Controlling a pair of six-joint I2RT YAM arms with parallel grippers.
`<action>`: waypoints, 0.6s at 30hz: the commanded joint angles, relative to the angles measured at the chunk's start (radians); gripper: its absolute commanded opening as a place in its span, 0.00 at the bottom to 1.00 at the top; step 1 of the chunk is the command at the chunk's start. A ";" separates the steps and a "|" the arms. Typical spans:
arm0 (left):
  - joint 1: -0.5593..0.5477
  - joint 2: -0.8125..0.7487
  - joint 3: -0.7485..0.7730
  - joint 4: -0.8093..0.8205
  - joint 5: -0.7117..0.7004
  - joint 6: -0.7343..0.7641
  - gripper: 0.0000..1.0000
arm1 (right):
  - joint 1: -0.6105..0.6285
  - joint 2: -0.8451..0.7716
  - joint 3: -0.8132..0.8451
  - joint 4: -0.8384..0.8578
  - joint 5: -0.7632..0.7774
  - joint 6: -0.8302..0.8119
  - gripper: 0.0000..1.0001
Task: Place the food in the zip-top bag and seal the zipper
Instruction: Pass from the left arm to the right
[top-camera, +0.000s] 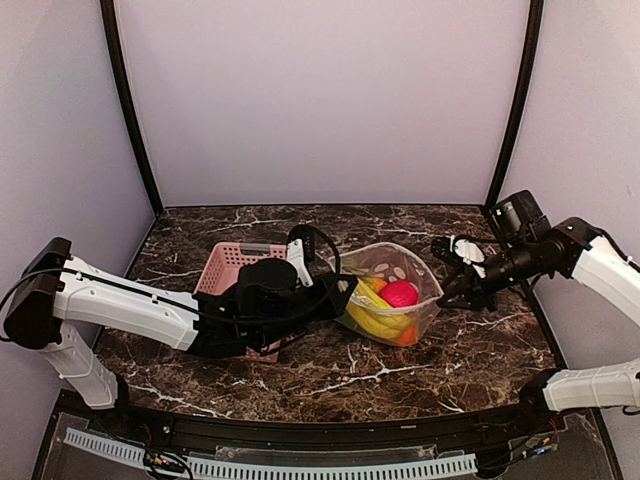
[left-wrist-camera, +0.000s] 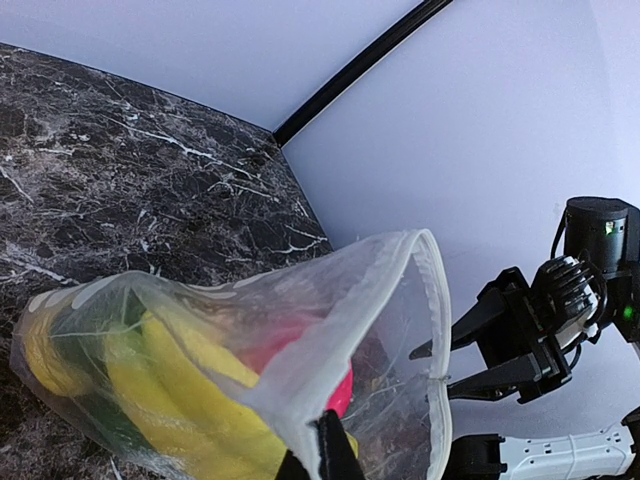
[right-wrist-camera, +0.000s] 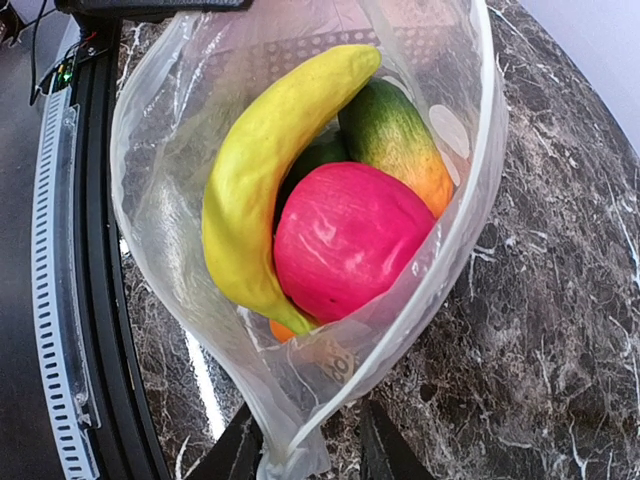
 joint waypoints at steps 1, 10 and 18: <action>0.001 -0.047 -0.007 0.020 -0.024 -0.005 0.01 | 0.018 0.008 -0.011 0.056 -0.041 -0.006 0.31; 0.001 -0.053 -0.013 0.020 -0.029 0.013 0.01 | 0.032 0.046 0.006 0.081 -0.048 0.012 0.19; 0.006 -0.141 -0.026 -0.150 -0.009 0.182 0.19 | 0.032 0.032 0.110 0.040 -0.056 0.010 0.00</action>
